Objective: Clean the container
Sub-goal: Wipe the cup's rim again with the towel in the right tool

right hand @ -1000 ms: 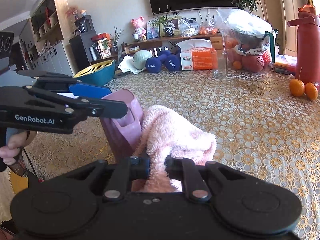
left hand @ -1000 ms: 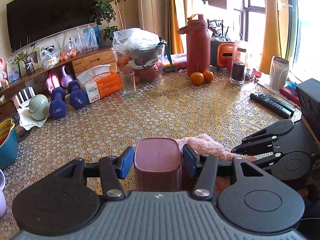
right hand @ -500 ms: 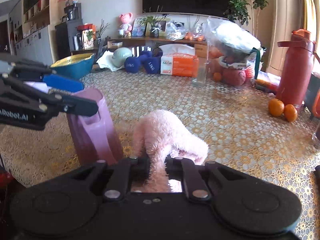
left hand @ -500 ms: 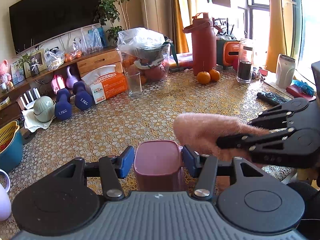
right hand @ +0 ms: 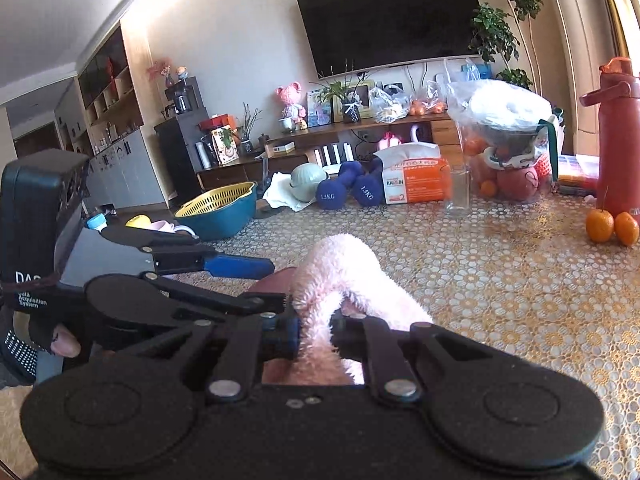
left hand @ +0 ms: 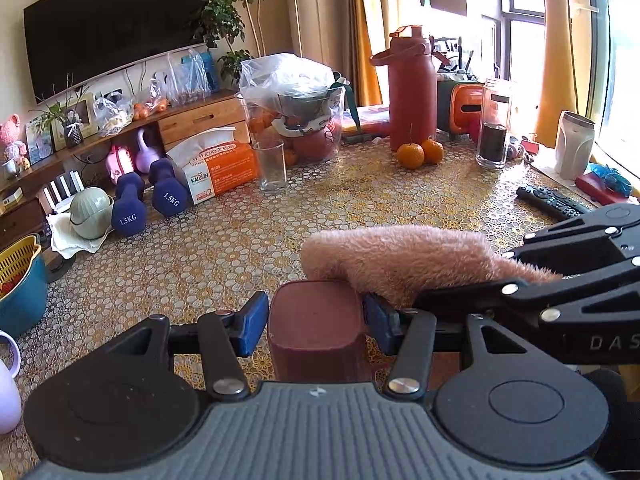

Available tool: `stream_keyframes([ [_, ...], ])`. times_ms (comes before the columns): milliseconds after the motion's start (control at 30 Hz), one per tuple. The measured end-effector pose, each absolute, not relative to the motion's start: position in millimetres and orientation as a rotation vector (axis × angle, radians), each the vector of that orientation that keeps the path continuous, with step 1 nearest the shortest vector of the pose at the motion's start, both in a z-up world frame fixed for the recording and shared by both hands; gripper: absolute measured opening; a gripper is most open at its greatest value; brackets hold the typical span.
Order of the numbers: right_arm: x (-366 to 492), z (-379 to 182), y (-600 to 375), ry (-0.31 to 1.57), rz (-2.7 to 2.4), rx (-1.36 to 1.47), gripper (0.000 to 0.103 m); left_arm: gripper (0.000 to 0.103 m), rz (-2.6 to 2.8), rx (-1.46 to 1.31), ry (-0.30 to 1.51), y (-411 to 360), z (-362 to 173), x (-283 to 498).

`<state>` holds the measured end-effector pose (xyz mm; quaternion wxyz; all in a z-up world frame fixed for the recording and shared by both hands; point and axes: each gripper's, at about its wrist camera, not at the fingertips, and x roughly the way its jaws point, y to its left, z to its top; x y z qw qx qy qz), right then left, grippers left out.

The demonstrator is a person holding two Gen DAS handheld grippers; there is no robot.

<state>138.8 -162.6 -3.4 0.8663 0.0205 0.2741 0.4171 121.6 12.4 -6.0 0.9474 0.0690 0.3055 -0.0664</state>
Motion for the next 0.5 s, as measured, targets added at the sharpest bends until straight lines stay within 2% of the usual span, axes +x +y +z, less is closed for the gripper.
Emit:
stream_keyframes([
  [500,156.6,-56.7,-165.5,0.716,0.844,0.076,0.011,0.052,-0.136,0.144,0.618,13.5,-6.7,121.5],
])
